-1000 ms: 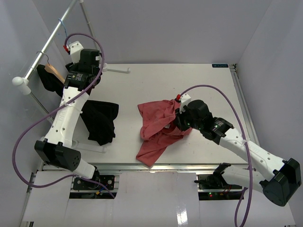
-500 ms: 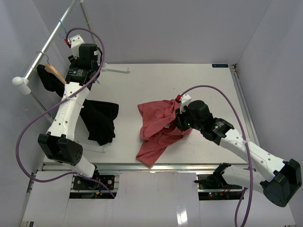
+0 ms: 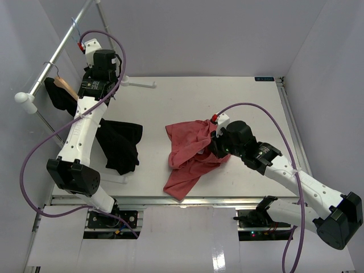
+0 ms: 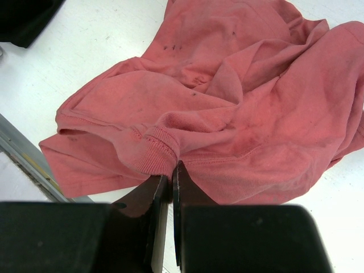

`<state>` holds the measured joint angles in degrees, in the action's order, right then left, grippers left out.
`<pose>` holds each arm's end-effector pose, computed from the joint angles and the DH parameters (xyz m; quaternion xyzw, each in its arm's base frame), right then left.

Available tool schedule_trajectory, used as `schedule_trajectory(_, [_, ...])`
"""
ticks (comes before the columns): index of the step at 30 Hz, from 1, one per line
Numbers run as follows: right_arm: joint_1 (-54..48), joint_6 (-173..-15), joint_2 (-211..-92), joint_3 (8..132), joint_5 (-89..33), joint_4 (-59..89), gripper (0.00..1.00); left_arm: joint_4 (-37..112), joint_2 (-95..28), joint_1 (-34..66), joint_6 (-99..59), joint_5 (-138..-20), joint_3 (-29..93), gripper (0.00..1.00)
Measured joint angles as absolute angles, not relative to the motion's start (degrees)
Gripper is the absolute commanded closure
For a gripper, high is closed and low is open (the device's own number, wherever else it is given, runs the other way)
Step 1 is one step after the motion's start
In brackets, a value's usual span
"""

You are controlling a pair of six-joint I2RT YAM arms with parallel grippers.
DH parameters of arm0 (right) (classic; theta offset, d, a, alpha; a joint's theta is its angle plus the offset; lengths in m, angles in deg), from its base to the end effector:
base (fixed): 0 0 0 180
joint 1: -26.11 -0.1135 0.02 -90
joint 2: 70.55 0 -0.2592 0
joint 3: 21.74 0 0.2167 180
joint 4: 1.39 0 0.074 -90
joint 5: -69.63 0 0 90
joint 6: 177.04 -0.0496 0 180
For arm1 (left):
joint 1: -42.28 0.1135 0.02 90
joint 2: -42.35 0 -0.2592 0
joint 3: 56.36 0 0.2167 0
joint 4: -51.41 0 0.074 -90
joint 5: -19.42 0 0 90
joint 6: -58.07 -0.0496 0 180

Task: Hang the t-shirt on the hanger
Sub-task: Pick up the hanger from the clothesline.

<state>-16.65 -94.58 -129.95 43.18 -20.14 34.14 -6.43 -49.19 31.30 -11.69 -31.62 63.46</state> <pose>0.1549 0.1430 0.2956 -0.2611 0.8258 0.2109 0.4533 0.3159 -0.0295 0.4197 -0.2331 0.7984 0.1498 0.5345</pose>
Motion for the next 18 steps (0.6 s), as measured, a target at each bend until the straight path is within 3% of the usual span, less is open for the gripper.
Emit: schedule_trajectory(18, [-16.65,-94.35,-129.73,43.18,-21.04,34.12,0.92,-7.08,-47.12,31.32,-15.60,-36.85,67.15,1.00])
